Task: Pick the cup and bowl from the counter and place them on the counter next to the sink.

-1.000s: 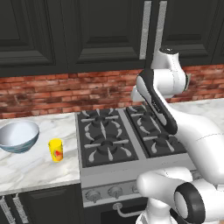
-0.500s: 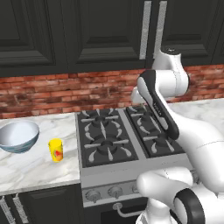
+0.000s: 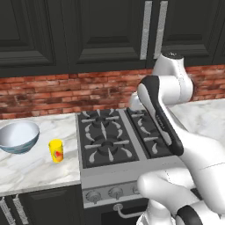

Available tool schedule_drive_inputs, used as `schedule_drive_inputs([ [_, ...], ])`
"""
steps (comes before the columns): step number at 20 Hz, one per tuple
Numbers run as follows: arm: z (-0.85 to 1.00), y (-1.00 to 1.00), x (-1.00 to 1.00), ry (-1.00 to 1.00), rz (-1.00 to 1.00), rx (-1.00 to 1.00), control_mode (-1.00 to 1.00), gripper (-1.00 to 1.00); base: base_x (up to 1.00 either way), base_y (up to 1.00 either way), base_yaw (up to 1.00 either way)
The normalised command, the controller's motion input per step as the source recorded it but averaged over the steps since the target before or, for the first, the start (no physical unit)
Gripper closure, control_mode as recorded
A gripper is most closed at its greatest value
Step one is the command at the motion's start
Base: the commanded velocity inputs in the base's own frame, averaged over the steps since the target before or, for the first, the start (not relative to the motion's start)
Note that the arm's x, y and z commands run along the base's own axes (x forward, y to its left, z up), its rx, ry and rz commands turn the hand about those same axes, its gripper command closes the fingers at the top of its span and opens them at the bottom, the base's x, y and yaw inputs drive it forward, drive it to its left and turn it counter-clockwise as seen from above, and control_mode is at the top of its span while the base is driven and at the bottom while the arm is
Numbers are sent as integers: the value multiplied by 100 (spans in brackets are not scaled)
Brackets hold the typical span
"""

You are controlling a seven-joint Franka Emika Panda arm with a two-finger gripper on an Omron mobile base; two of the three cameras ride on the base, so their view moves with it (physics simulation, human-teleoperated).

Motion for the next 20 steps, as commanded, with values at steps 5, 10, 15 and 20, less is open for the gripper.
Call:
schedule_drive_inputs([
  [5, 0, 35, -39, 0, 0, 1, -100, -100, 0, 0, 0],
  [10, 0, 38, -30, 0, 0, 1, -100, -100, 0, 0, 0],
  [15, -2, 58, -1, 0, 0, 0, -100, -100, 0, 0, 0],
  [20, 0, 31, 5, -2, 0, 1, -100, -100, 0, 0, 0],
])
